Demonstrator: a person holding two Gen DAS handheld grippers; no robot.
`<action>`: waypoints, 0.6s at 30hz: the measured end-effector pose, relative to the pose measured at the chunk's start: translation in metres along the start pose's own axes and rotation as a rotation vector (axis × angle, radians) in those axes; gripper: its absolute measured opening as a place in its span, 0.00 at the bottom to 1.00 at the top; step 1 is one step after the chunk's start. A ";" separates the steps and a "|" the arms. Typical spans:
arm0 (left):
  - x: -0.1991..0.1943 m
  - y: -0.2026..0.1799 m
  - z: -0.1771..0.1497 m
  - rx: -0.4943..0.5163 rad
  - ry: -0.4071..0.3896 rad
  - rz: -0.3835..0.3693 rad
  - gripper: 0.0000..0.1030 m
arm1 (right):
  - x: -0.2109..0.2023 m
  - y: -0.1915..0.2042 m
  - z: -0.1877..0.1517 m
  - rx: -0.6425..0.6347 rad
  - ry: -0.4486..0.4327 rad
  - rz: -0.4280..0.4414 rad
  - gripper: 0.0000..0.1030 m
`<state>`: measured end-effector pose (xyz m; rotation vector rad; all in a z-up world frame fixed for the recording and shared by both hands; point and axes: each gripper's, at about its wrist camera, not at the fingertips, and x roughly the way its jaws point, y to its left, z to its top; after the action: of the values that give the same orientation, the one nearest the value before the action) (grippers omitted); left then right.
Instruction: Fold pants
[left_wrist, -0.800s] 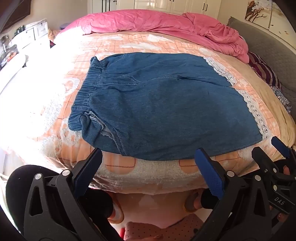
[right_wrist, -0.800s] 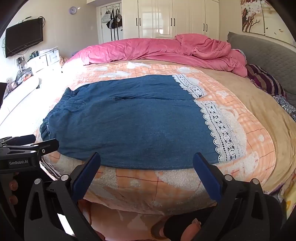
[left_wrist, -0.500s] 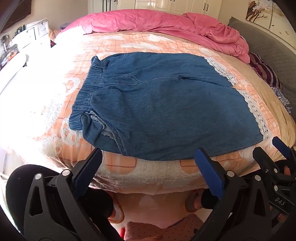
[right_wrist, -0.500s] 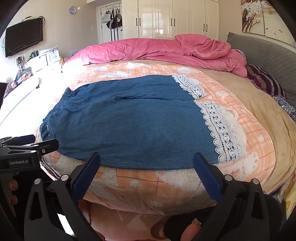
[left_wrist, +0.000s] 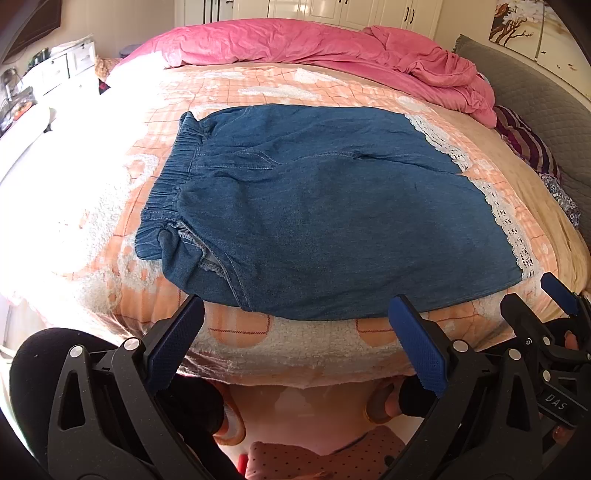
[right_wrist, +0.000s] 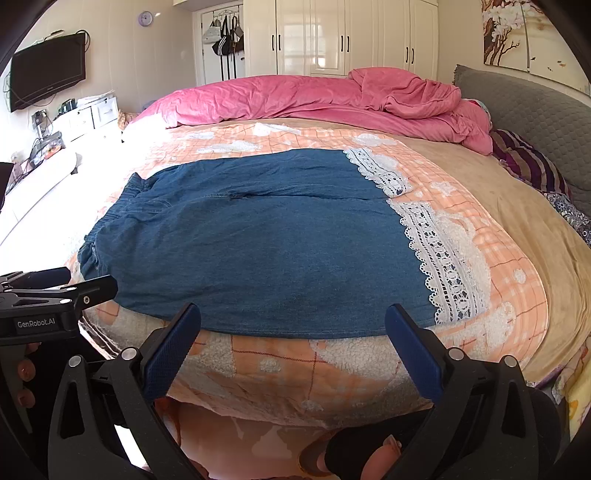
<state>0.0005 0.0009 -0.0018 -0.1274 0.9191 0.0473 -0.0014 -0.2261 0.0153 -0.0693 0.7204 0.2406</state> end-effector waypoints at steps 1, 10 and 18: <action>0.000 0.000 0.000 0.000 0.000 -0.001 0.91 | 0.000 0.000 0.000 0.000 0.000 -0.001 0.96; -0.001 0.000 0.001 -0.003 -0.003 -0.001 0.91 | 0.000 0.001 0.000 -0.003 -0.002 -0.003 0.96; -0.001 0.000 0.001 -0.002 -0.003 -0.003 0.91 | 0.001 0.001 0.000 -0.003 0.000 -0.005 0.96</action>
<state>0.0002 0.0015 -0.0003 -0.1307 0.9158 0.0453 -0.0013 -0.2246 0.0146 -0.0740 0.7201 0.2373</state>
